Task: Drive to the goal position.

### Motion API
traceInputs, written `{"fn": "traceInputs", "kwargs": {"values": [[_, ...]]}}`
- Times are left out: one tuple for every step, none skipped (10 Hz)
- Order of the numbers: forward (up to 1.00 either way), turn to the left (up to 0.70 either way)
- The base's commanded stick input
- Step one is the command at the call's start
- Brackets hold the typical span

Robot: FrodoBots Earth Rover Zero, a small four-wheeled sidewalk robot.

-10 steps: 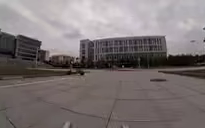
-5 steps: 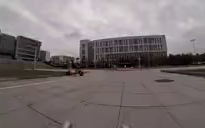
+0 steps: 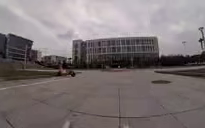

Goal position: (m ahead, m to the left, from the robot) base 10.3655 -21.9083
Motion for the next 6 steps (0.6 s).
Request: {"fn": "traceInputs", "kwargs": {"values": [[0.7, -0.01], [0.7, -0.02], [0.7, -0.34], [0.7, -0.34], [0.7, -0.34], [0.7, -0.25]]}}
